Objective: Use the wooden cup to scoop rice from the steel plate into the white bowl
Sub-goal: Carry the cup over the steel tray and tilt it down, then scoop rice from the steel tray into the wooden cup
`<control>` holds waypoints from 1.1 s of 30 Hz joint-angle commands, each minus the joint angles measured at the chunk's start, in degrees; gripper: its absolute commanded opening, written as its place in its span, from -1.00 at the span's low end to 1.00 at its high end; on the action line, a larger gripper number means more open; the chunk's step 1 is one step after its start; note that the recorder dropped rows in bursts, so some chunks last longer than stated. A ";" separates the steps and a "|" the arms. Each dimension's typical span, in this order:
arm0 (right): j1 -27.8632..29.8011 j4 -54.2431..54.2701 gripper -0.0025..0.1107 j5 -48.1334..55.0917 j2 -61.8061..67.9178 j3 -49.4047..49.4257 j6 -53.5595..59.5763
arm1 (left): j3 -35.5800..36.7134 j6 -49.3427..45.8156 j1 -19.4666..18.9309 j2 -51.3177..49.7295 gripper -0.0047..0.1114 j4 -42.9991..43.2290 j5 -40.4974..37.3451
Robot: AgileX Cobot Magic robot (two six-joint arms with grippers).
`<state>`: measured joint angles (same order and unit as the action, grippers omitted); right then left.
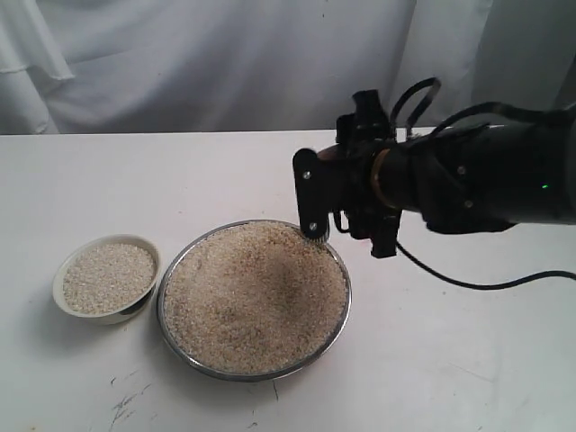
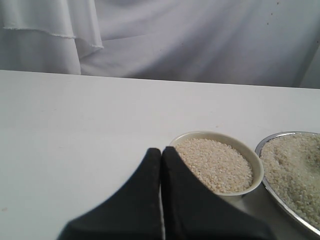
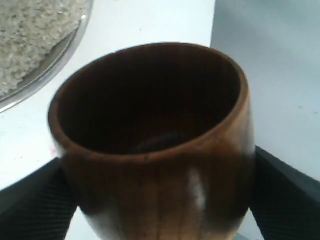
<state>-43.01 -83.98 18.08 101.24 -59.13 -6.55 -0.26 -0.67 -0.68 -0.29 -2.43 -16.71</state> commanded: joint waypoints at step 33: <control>-12.42 -1.78 -0.96 8.91 19.96 -10.11 28.96 | 0.26 0.18 0.09 0.29 -0.92 -0.04 0.36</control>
<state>-54.56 -87.92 27.63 120.38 -69.09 21.48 -0.26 -0.67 -0.68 -0.29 -2.43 -16.71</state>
